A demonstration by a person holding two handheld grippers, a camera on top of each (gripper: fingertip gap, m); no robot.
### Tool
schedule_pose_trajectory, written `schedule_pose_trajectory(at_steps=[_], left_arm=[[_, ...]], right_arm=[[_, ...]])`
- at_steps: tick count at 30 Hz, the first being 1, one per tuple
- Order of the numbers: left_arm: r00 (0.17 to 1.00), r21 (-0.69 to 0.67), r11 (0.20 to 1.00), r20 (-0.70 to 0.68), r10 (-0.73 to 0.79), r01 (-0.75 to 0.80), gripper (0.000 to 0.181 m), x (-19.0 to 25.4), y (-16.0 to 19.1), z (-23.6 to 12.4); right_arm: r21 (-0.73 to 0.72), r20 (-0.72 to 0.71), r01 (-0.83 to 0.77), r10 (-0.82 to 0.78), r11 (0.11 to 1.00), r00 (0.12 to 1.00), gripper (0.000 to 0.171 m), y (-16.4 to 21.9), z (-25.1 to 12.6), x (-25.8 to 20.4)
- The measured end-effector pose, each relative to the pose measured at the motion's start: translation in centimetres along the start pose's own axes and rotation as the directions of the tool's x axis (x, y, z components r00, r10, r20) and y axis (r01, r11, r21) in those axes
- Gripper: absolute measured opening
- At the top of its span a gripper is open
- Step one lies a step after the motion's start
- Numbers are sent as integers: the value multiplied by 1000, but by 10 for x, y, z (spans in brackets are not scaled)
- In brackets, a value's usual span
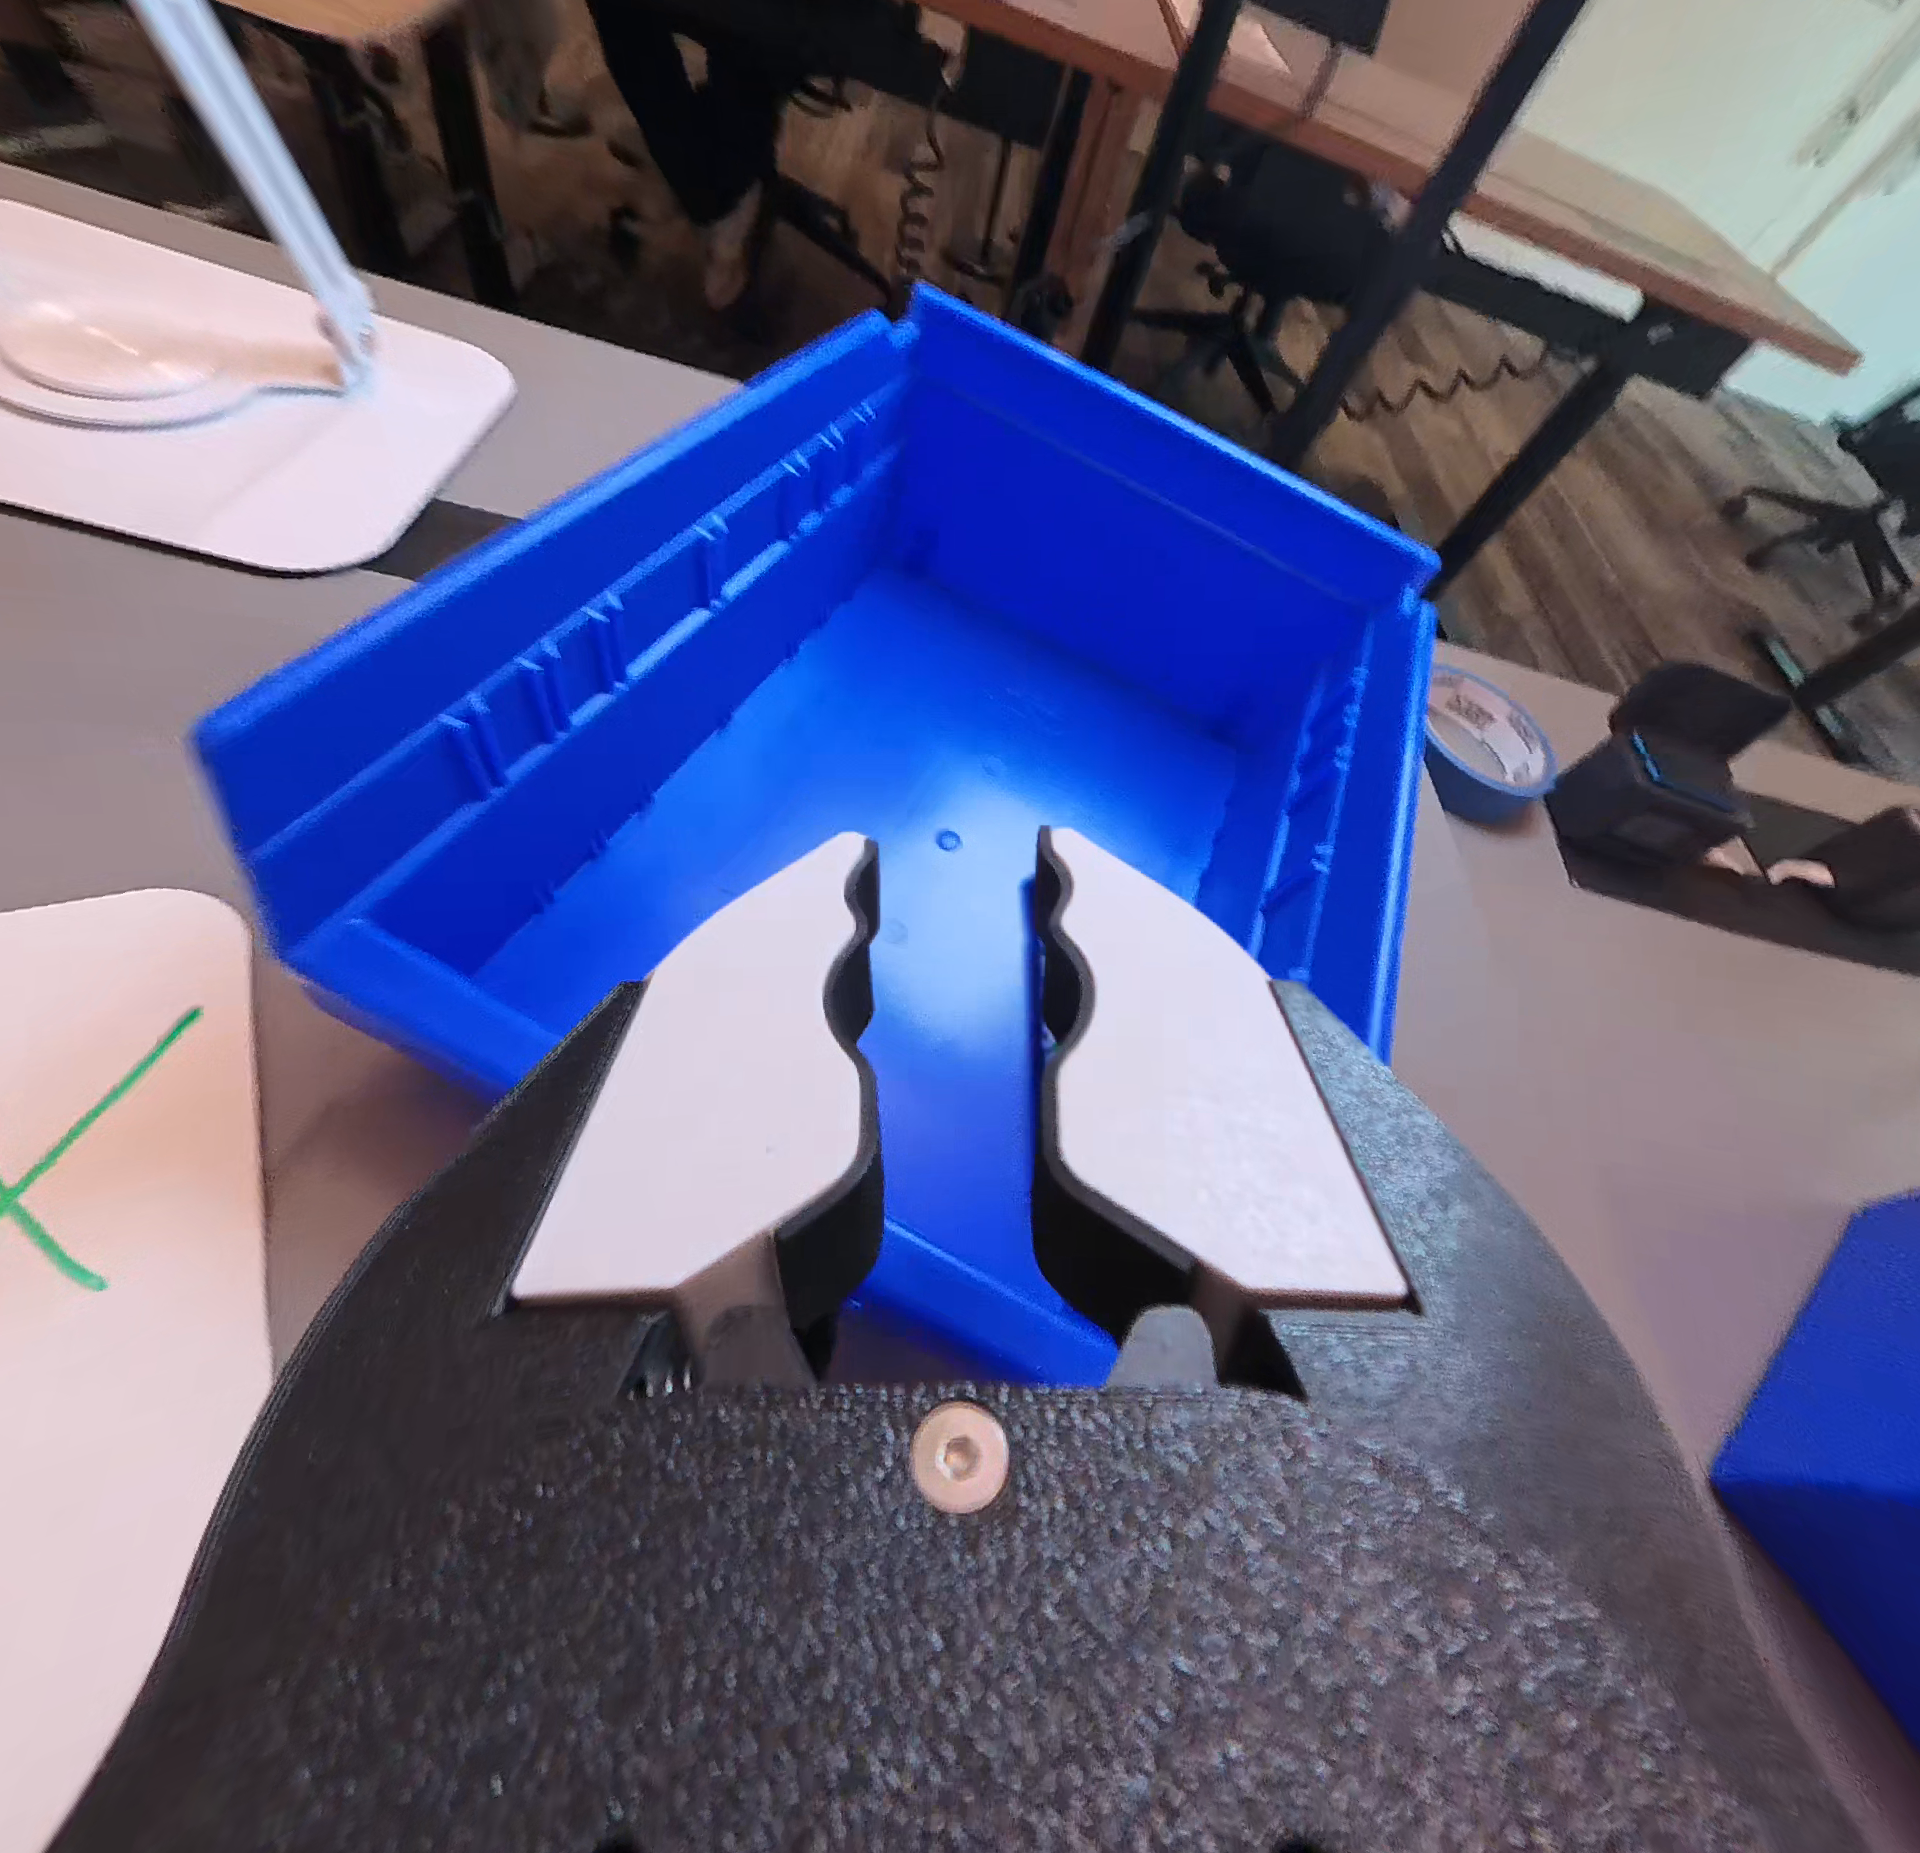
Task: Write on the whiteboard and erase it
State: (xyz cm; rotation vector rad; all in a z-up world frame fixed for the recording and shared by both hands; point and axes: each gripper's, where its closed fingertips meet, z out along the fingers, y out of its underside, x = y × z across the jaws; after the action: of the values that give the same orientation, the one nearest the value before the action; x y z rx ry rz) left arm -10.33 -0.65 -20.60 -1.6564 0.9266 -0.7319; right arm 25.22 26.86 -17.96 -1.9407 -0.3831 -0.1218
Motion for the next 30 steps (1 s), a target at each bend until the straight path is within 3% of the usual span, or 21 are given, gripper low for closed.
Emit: schedule_pose_trajectory(at_steps=[5,8,14,18,21,25,30], left_arm=[[999,0,1000,43,5,-5,19,-9,1,-2],[997,-6,1000,72,-1,2,18,-16,3,-3],[976,-40,998,212,57,-49,21,-42,5,-13],[886,-157,983,436,155,-95,38,-91,2,-49],[790,-281,957,570,227,-72,38,-135,-17,-97],[773,-601,796,540,333,77,37,-192,-13,-144],[924,-870,394,366,114,296,59,-231,65,-155]], right_arm=[[199,148,82,-112,977,983,34,-37,-23,-40],[247,240,134,-195,960,951,36,-47,-36,-69],[144,365,402,-426,904,828,51,-4,-24,-111],[141,378,487,-501,862,778,51,8,-21,-128],[221,437,448,-499,866,749,49,4,-37,-153],[294,481,417,-510,860,713,48,12,-60,-175],[327,519,367,-490,871,700,43,21,-76,-183]])
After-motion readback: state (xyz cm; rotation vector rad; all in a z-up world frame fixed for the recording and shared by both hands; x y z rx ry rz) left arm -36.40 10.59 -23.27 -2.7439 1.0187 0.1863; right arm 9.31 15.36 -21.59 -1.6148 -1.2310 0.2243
